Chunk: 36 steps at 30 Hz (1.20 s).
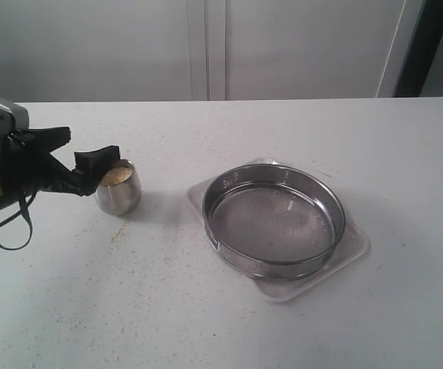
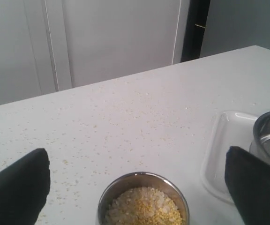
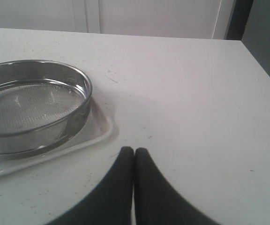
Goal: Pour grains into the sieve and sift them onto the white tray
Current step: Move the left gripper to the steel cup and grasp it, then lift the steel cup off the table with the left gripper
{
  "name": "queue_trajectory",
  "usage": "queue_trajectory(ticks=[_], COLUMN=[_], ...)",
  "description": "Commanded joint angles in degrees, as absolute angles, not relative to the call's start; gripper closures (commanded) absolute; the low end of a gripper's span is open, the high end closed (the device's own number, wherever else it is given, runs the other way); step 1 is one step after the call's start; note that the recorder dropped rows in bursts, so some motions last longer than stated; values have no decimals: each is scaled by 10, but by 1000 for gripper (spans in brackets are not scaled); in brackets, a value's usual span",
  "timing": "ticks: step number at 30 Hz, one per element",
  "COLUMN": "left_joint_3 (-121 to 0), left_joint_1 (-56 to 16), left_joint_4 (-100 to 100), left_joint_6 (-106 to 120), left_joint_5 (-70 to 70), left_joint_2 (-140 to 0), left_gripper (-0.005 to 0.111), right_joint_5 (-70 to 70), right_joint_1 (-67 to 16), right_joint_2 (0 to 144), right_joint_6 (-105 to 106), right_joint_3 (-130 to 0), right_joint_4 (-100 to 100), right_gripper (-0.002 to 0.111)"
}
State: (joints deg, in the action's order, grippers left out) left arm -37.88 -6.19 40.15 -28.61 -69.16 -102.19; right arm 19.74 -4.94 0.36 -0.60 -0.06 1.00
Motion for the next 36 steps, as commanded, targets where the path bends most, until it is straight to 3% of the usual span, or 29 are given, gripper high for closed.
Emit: queue_trajectory(ticks=[1, 36], left_joint_3=[-395, -475], left_joint_1=[-83, -133], left_joint_4=[393, 310], left_joint_6=[-272, -235], left_joint_5=[-700, -700], left_joint_2=[-1048, -1196], left_gripper=[2, 2], right_joint_5=[196, 196], right_joint_1=[-46, -46], right_joint_2=[0, 0], right_joint_6=[-9, -9], right_joint_3=[0, 0], right_joint_4=[9, 9], right_gripper=[108, 108])
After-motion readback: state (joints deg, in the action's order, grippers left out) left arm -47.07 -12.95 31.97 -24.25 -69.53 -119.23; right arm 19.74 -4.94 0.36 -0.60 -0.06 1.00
